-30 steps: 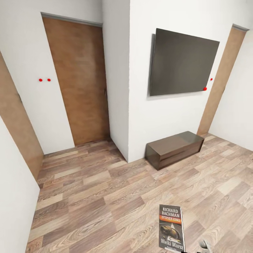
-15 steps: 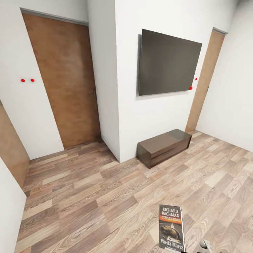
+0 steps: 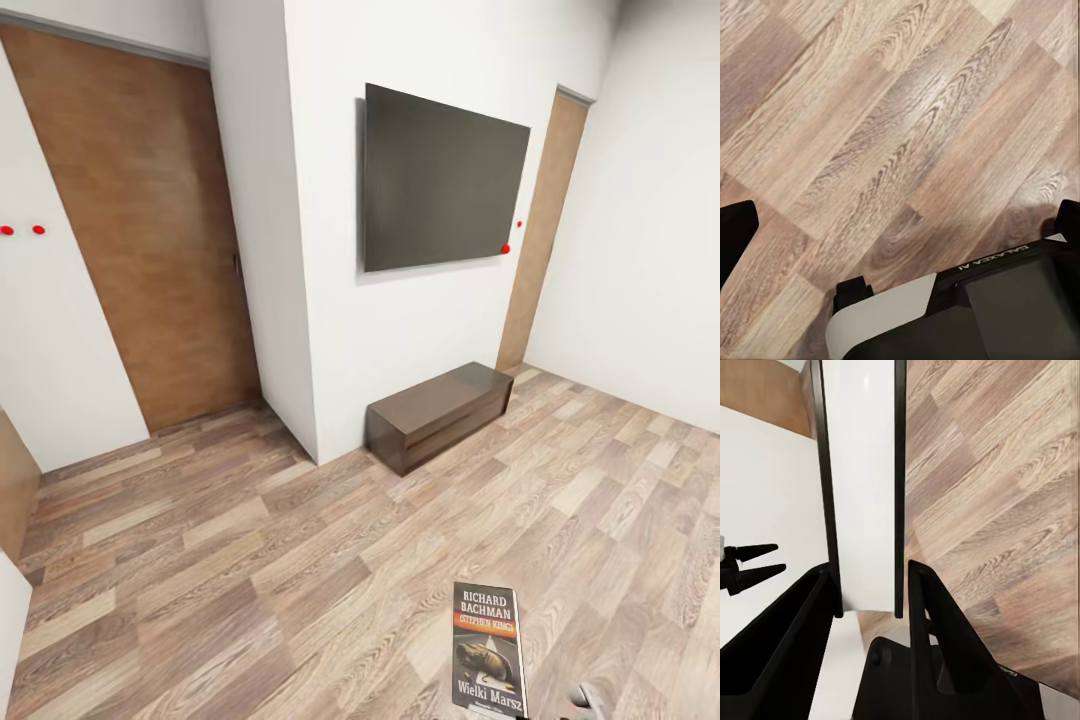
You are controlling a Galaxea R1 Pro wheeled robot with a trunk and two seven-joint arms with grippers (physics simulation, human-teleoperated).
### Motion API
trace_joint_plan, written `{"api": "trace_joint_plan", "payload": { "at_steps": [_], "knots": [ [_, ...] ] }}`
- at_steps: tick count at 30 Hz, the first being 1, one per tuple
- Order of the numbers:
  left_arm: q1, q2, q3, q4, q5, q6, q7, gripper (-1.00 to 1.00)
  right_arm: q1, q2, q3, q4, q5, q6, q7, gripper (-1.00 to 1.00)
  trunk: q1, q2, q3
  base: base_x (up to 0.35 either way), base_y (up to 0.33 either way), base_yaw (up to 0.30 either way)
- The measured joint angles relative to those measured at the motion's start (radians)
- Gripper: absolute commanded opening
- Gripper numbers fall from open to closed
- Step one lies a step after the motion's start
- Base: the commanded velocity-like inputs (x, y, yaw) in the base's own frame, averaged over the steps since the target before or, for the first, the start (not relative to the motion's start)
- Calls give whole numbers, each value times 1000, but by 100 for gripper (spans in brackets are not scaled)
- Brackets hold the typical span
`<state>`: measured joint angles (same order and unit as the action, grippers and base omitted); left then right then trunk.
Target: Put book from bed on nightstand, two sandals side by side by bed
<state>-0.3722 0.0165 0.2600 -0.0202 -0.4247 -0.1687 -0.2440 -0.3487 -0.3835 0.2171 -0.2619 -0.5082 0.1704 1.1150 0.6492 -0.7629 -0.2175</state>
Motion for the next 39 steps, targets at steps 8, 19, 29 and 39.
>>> {"api": "trace_joint_plan", "payload": {
  "at_steps": [8, 19, 29, 39],
  "knots": [
    [0, 0, 0, 0, 0, 0, 0, 100, 0, 0, -1, 0, -1, 0, 0, -100, 0, 0, 0, 0, 0, -198],
    [0, 0, 0, 0, 0, 0, 0, 100, 0, 0, -2, -1, -1, 0, 0, -100, 0, 0, 0, 0, 0, -198],
    [0, 0, 0, 0, 0, 0, 0, 100, 0, 0, -1, 0, 0, 0, 0, -100, 0, 0, 0, 0, 0, -199],
    [0, 0, 0, 0, 0, 0, 0, 100, 0, 0, -2, 0, -1, 0, 0, -100, 0, 0, 0, 75, 0, -200]
  ]
}}
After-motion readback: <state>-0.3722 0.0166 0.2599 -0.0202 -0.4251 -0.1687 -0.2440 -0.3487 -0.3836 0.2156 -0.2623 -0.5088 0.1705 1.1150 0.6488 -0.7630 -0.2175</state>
